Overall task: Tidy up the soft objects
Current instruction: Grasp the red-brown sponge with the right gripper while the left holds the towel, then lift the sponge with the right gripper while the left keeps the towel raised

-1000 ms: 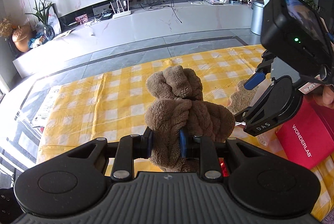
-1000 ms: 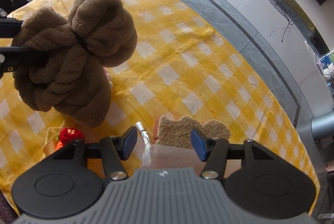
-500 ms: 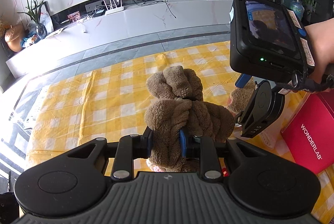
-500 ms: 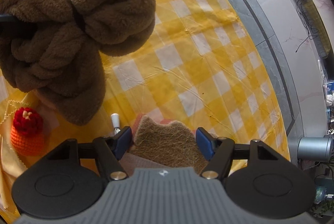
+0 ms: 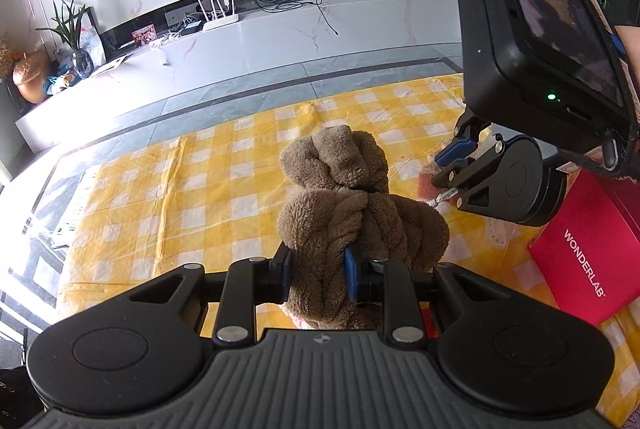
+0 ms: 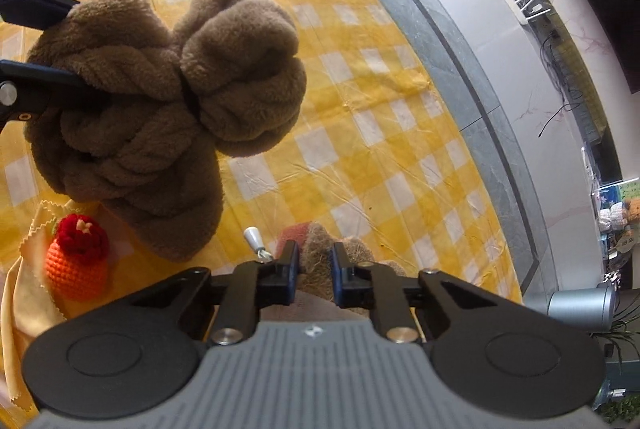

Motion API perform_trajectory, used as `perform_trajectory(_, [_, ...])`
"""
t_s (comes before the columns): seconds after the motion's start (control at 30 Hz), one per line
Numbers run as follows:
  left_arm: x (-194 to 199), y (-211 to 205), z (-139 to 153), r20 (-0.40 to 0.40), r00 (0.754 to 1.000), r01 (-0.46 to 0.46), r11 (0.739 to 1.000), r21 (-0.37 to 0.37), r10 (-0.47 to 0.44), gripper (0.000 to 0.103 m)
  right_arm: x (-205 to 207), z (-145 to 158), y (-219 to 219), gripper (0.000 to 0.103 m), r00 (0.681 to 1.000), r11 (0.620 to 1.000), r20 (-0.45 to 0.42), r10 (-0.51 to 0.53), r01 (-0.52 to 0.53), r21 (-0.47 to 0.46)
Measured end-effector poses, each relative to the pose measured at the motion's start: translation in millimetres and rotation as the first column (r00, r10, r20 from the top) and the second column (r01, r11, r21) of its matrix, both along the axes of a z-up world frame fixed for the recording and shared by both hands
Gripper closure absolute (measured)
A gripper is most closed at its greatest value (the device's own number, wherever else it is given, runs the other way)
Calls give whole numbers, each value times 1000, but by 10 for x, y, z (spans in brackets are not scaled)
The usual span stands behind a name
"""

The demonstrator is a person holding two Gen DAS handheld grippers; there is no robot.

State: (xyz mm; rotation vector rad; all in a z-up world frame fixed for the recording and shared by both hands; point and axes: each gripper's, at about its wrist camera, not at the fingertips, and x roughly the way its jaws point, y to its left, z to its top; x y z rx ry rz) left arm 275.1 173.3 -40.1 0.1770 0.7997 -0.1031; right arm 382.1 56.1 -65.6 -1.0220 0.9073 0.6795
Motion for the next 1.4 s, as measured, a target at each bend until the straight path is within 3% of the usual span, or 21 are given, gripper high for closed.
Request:
perform_trajectory(0.17, [-119,-9,99,6,1000,-11,1000,12,11,74,-167,262,-79,98,997,998,77,4,-9,59])
perform_trajectory(0.33, [-257,19,189,7,999,-46,999,4,46,74,-388,649,-205,99,992,976,107,-60,36,217])
perform_trajectory(0.57, [-611,113,289,-39,991,-125,992,-27,124,74,-934,951,-510,99,979,866,32,-203,164,472])
perform_trajectory(0.77, [-975,138,249,-122,978,-183,977,-107,169,74,-1534,780,-847,99,952,743,-131,-277,299,599])
perform_trajectory(0.97, [-1233,58,125,-208,960,-228,954,-197,187,74,-2032,412,-1196,99,889,652,-264,-374,455,607])
perform_trajectory(1.13, [-1329,-91,21,-236,956,-223,951,-212,172,74,-2272,140,-1435,100,827,600,-326,-458,558,574])
perform_trajectory(1.23, [-1342,-159,-23,-233,956,-224,955,-195,177,74,-2328,102,-1472,93,830,599,-329,-450,554,578])
perform_trajectory(1.3, [-1355,-213,-40,-225,957,-224,959,-176,183,74,-2334,125,-1461,58,838,601,-315,-446,541,589])
perform_trajectory(1.4, [-1358,-219,-49,-222,956,-231,959,-163,193,74,-2250,152,-1505,51,836,565,-350,-422,544,621])
